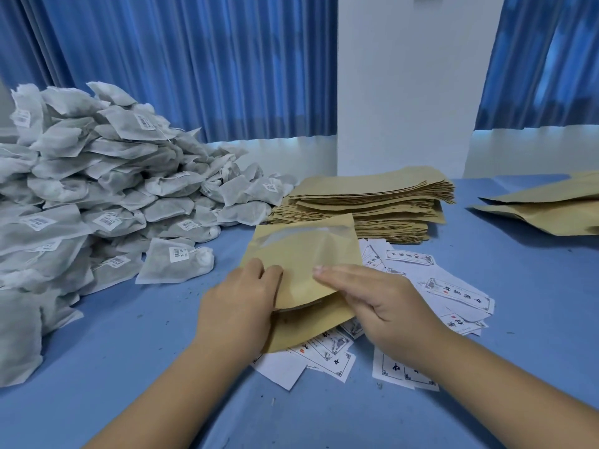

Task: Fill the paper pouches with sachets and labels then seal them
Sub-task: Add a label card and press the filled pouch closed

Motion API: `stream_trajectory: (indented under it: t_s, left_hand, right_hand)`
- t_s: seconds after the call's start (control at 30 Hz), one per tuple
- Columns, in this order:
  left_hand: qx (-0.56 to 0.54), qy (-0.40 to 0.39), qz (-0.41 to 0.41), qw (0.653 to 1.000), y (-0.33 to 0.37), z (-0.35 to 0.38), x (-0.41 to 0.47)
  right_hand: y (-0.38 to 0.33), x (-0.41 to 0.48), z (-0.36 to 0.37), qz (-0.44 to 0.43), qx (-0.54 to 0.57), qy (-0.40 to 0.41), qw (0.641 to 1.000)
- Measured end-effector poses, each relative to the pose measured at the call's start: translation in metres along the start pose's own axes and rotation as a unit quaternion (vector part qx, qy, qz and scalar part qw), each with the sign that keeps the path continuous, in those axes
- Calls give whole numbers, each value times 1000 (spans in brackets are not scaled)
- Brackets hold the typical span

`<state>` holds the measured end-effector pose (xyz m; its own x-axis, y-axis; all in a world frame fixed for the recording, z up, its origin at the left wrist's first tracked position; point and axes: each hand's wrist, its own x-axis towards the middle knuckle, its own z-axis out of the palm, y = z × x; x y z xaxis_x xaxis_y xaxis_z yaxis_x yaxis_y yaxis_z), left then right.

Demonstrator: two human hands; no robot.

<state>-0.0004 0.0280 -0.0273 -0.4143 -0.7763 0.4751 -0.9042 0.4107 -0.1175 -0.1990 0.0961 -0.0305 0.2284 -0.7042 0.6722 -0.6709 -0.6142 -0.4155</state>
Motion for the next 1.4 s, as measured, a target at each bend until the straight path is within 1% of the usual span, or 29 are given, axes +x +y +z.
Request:
stream_trajectory:
  t_s: [0.07,0.1,0.17,0.23,0.3,0.4,0.5,0.57,0.63,0.8,0.87,0.93,1.03,1.1,1.17,1.2,1.23,1.27,1.37,1.4]
  left_hand:
    - [-15,-7,13,1000,1,1,-1]
    - [-28,-8,37,999,0,1,-3]
    - [-51,-14,116,992,-4,-1,-5]
    - [-70,6,193,979,-13,1,-6]
    - [-98,-9,223,970,-21,2,-9]
    - [-120,-61,229,964,-25,-1,-13]
    - [-76,-81,226,968,-21,-5,-14]
    - [-59,-95,224,968,-18,-4,-15]
    - [-42,-81,240,967,-14,-5,-17]
    - [-31,-34,263,964,-12,-7,-21]
    - [-29,-46,267,962,-12,-10,-22]
    - [-26,-75,260,962,-7,-17,-25]
    - [-15,-98,247,964,-5,-14,-31]
    - [-6,-105,224,969,-3,-16,-32]
    - [-35,-157,205,965,-7,-10,-34]
    - [-50,-165,198,965,-8,-9,-35]
    - [-58,-145,196,968,-9,-10,-34]
    - [-70,-106,196,972,-11,-12,-33]
    - [-105,24,206,973,-16,-11,-31]
    - [-111,49,204,972,-16,-9,-28]
  right_hand:
    - [0,-1,-1,6,-5,-19,1000]
    - [0,-1,-3,10,-11,-30,999]
    - [1,-2,-8,11,-43,-57,997]
    - [1,-4,-13,-2,-88,-94,992]
    - [3,-7,-15,-21,-127,-135,983]
    - [8,-10,-16,0,-146,-191,971]
    - [10,-10,-15,-6,-154,-217,964]
    - [9,-10,-13,-23,-187,-241,952]
    - [9,-11,-10,-21,-212,-276,937]
    - [6,-9,-11,10,-206,-321,924]
    - [4,-9,-10,11,-222,-332,917]
    - [1,-9,-10,5,-245,-328,913]
    - [-5,-11,-9,-29,-294,-303,906]
    - [-7,-12,-8,-42,-298,-296,907]
    - [-9,-11,-9,-34,-289,-286,913]
    - [-10,-10,-9,-26,-282,-273,919]
    - [-11,-9,-9,-19,-277,-254,926]
    - [-12,-8,-9,-19,-277,-227,934]
    - [-13,-9,-8,-26,-266,-121,956]
    - [-13,-9,-8,-33,-260,-88,961]
